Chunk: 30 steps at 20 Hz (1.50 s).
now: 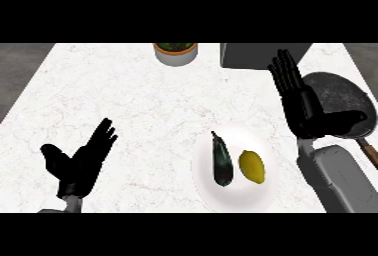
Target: Pick the eggplant from the plate and place it in the pan
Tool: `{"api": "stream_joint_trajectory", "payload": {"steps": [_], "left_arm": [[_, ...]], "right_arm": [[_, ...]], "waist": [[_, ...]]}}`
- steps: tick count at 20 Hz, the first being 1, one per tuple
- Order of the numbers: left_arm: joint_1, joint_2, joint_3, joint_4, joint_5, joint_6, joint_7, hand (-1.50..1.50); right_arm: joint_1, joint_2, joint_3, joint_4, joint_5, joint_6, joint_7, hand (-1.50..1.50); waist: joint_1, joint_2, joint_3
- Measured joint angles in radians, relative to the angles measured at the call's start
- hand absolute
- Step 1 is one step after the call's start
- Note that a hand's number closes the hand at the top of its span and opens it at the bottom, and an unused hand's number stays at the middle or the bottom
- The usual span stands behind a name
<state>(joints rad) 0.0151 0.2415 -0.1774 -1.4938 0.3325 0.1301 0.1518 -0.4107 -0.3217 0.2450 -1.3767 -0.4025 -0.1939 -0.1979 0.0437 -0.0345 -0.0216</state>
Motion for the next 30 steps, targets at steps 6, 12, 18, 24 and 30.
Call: {"api": "stream_joint_trajectory", "payload": {"steps": [6, 12, 18, 24, 30], "left_arm": [[-0.076, 0.058, 0.075, -0.060, -0.035, 0.032, -0.026, 0.00], [-0.133, 0.079, 0.113, -0.083, -0.053, 0.067, 0.003, 0.00], [-0.145, 0.081, 0.127, -0.093, -0.060, 0.065, 0.021, 0.00], [-0.170, 0.060, 0.130, -0.057, -0.079, 0.060, 0.012, 0.00], [-0.187, 0.054, 0.127, -0.066, -0.091, 0.061, 0.033, 0.00]], "right_arm": [[-0.120, 0.020, -0.010, 0.092, -0.111, 0.203, 0.047, 1.50], [-0.043, -0.126, 0.074, 0.131, 0.079, 0.241, 0.006, -1.50], [0.039, -0.284, 0.075, 0.115, 0.192, 0.321, -0.057, -1.50], [-0.057, -0.327, 0.086, 0.100, 0.285, 0.409, -0.024, -1.50], [-0.204, -0.316, 0.183, 0.102, 0.417, 0.487, 0.107, -1.50]], "waist": [[-0.004, 0.033, 0.018], [-0.037, 0.034, 0.021], [-0.046, 0.034, 0.022], [-0.040, 0.035, 0.021], [-0.028, 0.036, 0.021]]}}
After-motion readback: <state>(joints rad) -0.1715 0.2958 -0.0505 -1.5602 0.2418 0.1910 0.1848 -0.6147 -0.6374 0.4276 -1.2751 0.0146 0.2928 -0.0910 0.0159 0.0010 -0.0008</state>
